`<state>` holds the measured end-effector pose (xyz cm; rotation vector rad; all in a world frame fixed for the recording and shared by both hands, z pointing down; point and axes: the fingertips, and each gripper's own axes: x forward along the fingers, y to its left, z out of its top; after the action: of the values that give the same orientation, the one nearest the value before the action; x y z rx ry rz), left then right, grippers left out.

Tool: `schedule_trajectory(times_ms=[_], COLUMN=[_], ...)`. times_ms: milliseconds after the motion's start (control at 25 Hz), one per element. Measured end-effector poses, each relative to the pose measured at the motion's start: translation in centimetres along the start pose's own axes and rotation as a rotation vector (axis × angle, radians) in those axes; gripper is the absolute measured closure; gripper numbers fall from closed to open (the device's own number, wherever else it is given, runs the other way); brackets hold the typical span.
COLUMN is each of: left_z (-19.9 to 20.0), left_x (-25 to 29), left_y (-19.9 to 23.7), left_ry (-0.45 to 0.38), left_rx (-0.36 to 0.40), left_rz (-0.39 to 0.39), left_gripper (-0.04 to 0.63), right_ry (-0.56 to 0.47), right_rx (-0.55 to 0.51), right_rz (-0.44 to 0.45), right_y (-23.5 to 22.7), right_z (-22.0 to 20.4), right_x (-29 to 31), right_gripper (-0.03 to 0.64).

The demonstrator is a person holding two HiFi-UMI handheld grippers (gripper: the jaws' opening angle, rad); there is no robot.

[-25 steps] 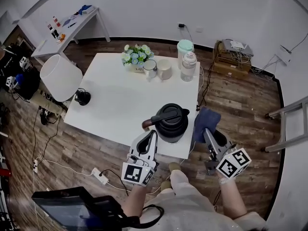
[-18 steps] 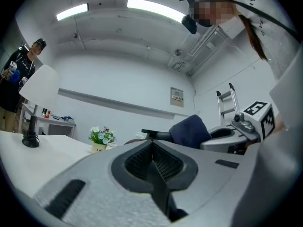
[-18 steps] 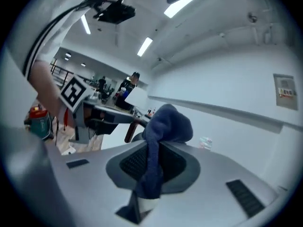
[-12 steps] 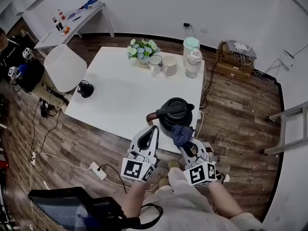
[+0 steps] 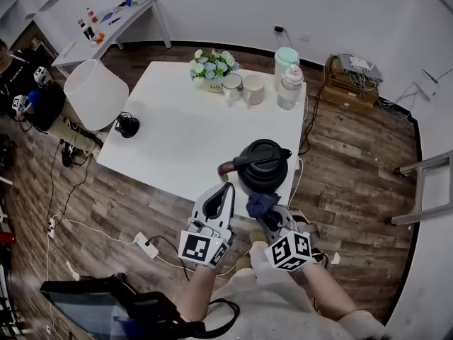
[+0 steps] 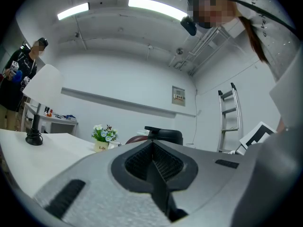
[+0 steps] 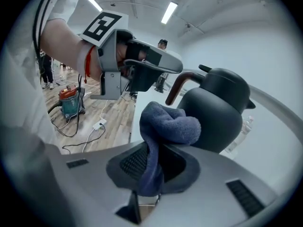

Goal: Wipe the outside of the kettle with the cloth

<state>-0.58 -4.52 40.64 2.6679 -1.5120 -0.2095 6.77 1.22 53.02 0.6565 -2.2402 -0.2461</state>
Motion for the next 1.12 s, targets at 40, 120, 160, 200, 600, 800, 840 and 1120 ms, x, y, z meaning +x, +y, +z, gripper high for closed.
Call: schedule_trajectory(times_ms=[40, 120, 160, 200, 600, 800, 840, 1120], left_z=[-0.1, -0.4, -0.5, -0.6, 1.3, 1.4, 1.3, 0.3], left_x=[-0.1, -0.3, -0.4, -0.5, -1.4, -2.6, -2.8, -4.2], left_y=[0.1, 0.3, 0.4, 0.6, 2.7, 4.1, 4.4, 5.8], left_ry=[0.004, 0.007, 0.007, 0.006, -0.034, -0.031, -0.027, 0.002], left_rx=[-0.001, -0.006, -0.008, -0.010, -0.001, -0.004, -0.005, -0.010], left_rz=[0.002, 0.008, 0.012, 0.015, 0.054, 0.092, 0.100, 0.148], left_gripper=[0.588, 0.588, 0.588, 0.588, 0.588, 0.588, 0.588, 0.588], right_ry=[-0.002, -0.040, -0.074, -0.112, -0.217, -0.152, -0.137, -0.038], right_rx=[0.002, 0.009, 0.015, 0.019, 0.088, 0.284, 0.299, 0.315], right_rz=[0.010, 0.003, -0.017, -0.043, -0.185, -0.096, -0.083, -0.010], right_y=[0.2, -0.1, -0.8, -1.7, -7.4, -5.7, -5.3, -2.2], right_z=[0.2, 1.6, 3.0, 4.8, 13.3, 10.7, 10.1, 6.3], right_x=[-0.1, -1.2, -2.3, -3.6, -6.3, -1.8, -1.1, 2.8], right_gripper=[0.566, 0.566, 0.566, 0.566, 0.566, 0.566, 0.566, 0.566])
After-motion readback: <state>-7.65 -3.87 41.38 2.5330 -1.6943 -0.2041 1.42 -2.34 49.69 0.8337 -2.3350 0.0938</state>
